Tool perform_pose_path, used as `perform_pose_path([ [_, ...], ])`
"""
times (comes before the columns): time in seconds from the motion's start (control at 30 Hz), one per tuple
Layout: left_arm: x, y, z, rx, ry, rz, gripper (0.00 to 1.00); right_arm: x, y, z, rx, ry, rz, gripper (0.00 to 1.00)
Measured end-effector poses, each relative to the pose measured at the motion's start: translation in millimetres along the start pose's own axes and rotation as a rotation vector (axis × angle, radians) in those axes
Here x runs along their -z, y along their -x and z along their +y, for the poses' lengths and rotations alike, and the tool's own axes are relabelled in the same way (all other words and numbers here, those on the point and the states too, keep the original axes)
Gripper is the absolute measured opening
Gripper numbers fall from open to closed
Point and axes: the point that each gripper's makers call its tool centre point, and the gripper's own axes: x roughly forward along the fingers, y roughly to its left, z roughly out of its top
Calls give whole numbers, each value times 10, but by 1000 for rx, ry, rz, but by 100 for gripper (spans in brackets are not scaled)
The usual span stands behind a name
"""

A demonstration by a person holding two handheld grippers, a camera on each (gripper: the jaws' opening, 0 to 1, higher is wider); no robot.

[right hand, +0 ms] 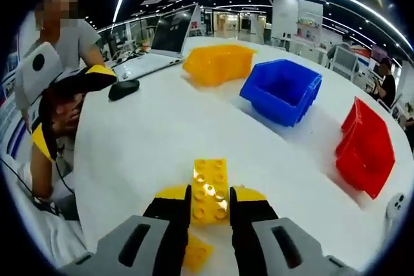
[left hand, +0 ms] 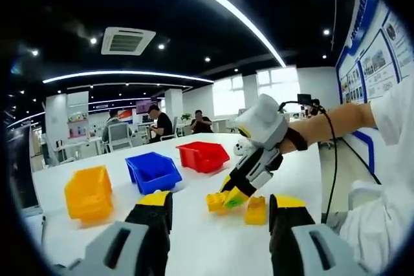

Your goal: Take apart the toy blocks one by one and place each separated block into its matching bin, sorting the blocks by their type until all the connected pieces are disassembled and separated into the correct bins

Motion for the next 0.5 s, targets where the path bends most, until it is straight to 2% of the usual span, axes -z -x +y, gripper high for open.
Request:
perform_pose_path([
  [0.13, 20, -3, 10, -3, 2, 6, 61, -70, 19, -12, 2, -9, -13, 25],
  [0.2, 47, 1, 62, -26, -5, 20, 61, -127, 22, -15, 4, -12, -23, 25],
  [0.37, 133, 39, 338, -155, -35, 68, 62, -347, -16, -25, 13, -8, -31, 25],
  [0.5, 133, 104, 501, -229, -42, 65, 63, -695, -50, -48, 28, 3, -69, 25],
])
